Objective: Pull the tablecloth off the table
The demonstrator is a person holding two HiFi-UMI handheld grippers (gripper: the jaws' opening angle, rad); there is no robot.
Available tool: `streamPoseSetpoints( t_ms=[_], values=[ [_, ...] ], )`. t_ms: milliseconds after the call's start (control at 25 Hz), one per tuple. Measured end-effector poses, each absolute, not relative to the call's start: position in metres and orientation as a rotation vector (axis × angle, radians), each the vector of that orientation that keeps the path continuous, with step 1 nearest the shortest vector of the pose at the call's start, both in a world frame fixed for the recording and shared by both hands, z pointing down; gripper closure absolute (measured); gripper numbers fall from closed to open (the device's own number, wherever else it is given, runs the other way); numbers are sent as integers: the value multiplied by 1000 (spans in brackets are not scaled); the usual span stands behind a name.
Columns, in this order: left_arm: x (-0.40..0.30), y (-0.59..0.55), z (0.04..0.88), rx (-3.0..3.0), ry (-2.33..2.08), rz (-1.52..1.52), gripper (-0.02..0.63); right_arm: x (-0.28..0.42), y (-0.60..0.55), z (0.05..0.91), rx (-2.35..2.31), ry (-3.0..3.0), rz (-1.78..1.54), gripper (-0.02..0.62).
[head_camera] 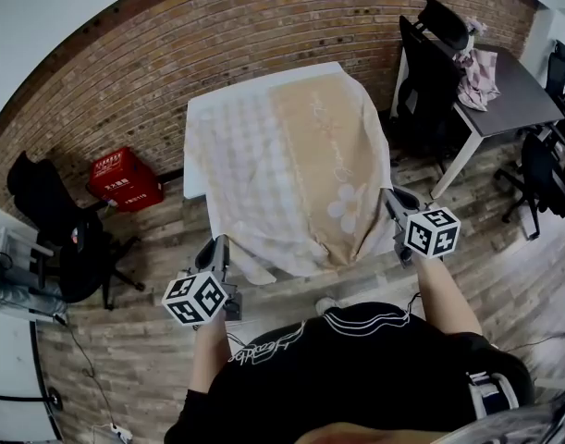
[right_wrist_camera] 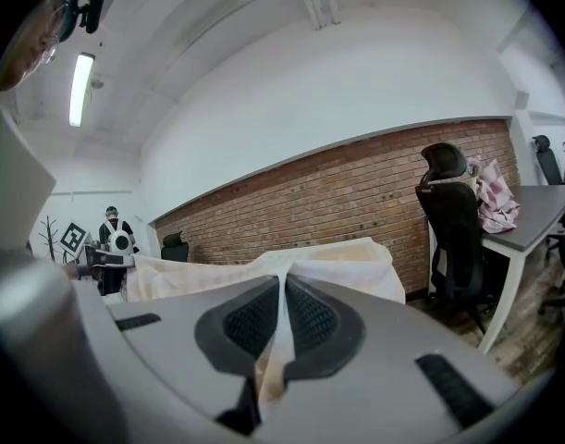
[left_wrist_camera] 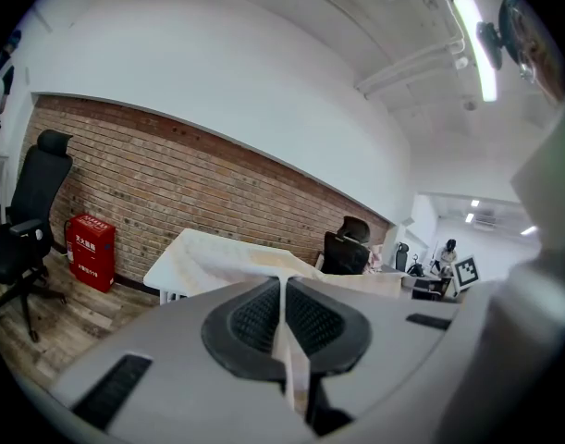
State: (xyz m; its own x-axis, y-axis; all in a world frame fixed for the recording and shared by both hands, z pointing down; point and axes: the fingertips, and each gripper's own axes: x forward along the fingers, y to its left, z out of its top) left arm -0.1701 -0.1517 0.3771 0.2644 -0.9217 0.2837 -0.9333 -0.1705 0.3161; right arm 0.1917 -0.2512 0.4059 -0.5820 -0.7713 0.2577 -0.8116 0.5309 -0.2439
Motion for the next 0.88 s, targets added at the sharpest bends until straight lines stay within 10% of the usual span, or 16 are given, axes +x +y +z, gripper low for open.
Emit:
streamPoseSetpoints(
  t_ms=[880],
  values=[
    [-161, -71, 361, 2199, -1647, 9, 601, 203, -166, 390, 1440, -2655, 477, 597]
  ],
)
